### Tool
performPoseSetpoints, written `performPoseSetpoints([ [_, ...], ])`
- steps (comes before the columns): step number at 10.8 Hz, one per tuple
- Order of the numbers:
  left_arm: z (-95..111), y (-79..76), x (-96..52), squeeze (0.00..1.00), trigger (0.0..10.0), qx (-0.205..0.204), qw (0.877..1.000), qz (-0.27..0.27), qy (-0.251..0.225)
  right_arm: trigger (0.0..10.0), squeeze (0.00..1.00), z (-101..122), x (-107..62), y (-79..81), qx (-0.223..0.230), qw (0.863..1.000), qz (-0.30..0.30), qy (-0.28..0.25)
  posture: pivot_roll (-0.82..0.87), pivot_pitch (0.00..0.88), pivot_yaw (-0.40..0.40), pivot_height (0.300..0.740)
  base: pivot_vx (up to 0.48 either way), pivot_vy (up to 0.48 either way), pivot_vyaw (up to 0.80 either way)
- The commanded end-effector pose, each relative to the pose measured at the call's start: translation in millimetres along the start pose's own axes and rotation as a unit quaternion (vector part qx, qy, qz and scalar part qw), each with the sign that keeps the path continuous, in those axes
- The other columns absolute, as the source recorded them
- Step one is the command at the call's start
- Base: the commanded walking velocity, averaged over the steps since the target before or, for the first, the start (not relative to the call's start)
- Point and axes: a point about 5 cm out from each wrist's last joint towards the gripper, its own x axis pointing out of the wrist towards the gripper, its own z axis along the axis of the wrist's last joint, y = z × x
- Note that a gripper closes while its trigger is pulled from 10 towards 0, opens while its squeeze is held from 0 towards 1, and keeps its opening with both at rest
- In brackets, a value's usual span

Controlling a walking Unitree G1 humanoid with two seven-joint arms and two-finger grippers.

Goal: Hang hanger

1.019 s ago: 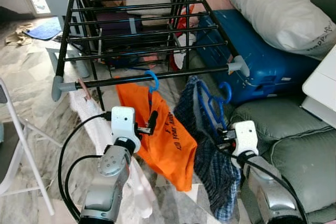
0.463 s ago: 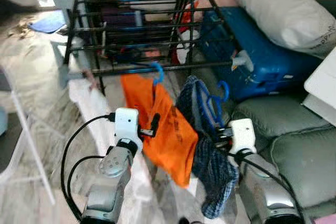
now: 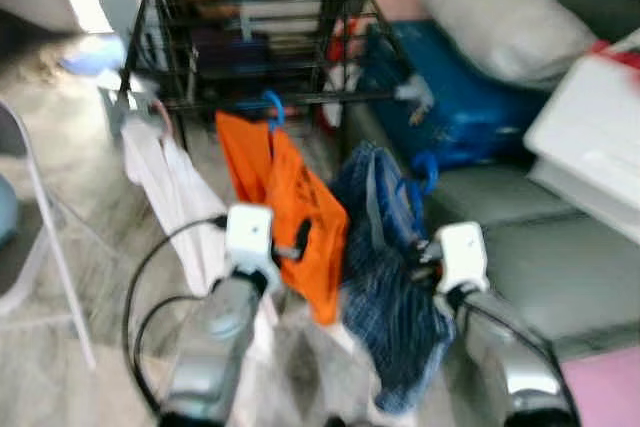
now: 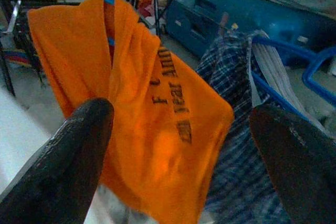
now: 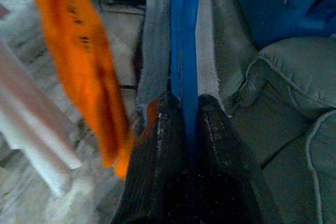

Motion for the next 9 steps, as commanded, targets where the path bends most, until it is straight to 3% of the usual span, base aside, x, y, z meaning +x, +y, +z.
performPoseSetpoints([
  [1, 2, -0.8, 1.4, 0.00, 10.0, 0.001, 1.000, 0.003, -0.003, 10.0, 0.00, 9, 0.9, -0.7, -0.009, 1.000, 0.002, -0.016, -0.18, 0.013, -0.035, 0.740, -0.292, 0.000, 0.00],
  [9, 4, 8.6, 5.1, 0.00, 10.0, 0.023, 1.000, 0.015, -0.008, 10.0, 0.00, 21, 10.7, 4.7, -0.009, 0.999, 0.015, -0.038, -0.15, 0.000, -0.024, 0.740, -0.282, 0.000, 0.00],
])
